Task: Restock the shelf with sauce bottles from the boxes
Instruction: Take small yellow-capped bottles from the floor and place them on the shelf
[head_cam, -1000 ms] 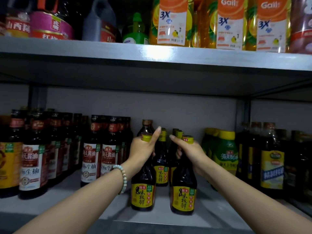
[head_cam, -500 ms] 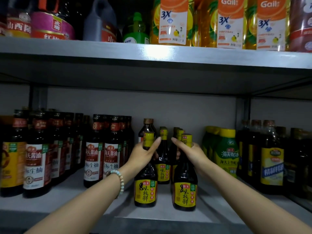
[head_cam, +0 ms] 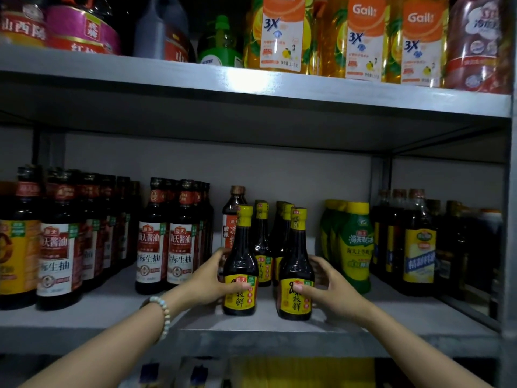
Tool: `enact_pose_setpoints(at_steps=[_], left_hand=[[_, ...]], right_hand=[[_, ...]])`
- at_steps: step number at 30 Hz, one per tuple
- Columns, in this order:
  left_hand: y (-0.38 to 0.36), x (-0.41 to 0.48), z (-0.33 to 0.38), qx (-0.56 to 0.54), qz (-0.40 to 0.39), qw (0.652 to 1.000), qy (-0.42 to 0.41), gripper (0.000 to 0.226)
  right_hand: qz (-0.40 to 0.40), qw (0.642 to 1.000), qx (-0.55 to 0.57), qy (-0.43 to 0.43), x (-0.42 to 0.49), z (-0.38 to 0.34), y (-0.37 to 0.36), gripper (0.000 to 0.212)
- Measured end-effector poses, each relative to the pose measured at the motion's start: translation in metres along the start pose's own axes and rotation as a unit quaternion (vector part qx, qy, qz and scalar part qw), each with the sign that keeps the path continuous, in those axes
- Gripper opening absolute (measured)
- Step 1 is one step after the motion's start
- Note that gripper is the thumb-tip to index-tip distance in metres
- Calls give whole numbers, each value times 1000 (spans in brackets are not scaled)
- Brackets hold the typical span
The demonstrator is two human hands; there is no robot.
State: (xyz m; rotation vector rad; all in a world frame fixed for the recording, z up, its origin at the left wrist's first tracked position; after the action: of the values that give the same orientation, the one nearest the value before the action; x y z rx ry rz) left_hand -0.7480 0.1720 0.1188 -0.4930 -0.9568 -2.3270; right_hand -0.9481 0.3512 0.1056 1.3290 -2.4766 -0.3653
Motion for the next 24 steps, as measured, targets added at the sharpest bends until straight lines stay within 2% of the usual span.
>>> enact_pose_setpoints(at_steps=[13, 19, 24], left_hand=[[-37, 24, -4, -6, 56, 998, -14, 85], [-45, 28, -5, 10, 59, 998, 4, 85], [-46, 31, -5, 22, 58, 998, 12, 86]], right_hand=[[50, 998, 36, 21, 26, 17, -5, 62], [40, 997, 66, 3, 44, 25, -5, 67], [20, 997, 68, -13, 48, 21, -2, 61]])
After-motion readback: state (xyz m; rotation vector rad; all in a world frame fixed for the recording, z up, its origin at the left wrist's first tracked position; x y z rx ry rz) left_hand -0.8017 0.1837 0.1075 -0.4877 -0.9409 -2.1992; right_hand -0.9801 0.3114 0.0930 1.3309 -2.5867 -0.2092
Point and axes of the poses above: each hand's wrist, its own x-axis towards the middle knuckle, its own y-axis out of the back of the hand, z = x × y, the point moved 1 cm from there along x, towards the middle knuckle, and after that the axes turned 15 degrees about -y, right-handed, at the moved point
